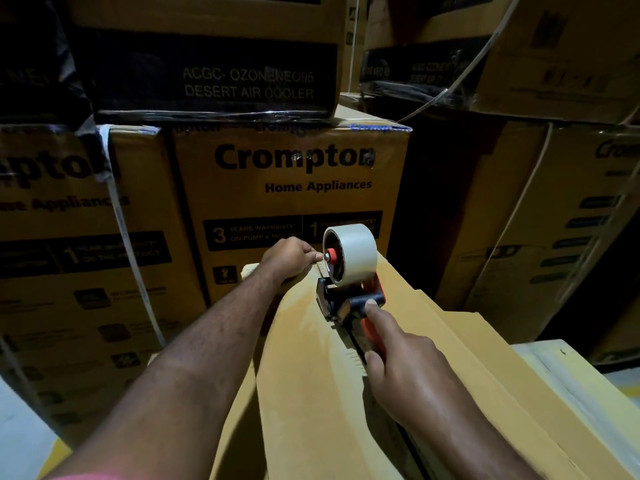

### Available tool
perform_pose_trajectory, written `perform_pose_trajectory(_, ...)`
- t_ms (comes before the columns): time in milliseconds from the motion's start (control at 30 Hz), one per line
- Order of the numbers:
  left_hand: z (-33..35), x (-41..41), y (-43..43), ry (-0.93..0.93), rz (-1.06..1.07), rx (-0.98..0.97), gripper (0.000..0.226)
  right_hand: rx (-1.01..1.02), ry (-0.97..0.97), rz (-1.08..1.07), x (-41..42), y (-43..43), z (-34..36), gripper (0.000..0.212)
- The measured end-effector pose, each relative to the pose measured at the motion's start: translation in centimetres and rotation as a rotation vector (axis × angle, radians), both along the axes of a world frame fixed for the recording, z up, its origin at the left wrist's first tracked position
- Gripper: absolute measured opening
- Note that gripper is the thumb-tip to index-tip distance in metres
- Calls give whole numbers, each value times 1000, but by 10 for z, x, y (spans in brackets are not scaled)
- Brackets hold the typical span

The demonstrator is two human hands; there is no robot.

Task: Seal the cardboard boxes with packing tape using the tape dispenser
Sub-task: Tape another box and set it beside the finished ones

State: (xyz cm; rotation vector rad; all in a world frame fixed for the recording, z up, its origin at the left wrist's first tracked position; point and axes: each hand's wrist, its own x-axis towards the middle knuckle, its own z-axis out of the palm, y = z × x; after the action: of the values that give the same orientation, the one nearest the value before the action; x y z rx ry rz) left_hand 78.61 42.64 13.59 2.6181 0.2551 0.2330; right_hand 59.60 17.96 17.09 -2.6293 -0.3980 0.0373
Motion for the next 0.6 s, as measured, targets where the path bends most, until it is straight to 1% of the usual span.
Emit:
perform_pose_trajectory(200,-1,1,-5,7,13,29,32,-16,50,21,-27,-24,6,71)
perform_pose_trajectory(300,-5,-2,-14,-33,2,197,31,-39,55,23,-34,-32,6,71)
perform_pose_trajectory(367,-8,-12,-26,-64,-133,247,42,-32,48,11,-36,-35,6,70)
perform_pose_trajectory(400,-9,-20,-34,-32,-240,250,50,-28,42,3,-36,-36,6,70)
perform_pose_trajectory(467,-12,-34,-45,80,-417,345,57,-13,31,-7,-36,-37,4,69)
perform_pose_trajectory(533,-16,-40,-47,133,-473,442,63,4,26,-8,-37,-37,2,69)
perform_pose_trajectory(600,-15,-41,-46,175,-472,468,67,6,20,-5,-39,-37,0,68)
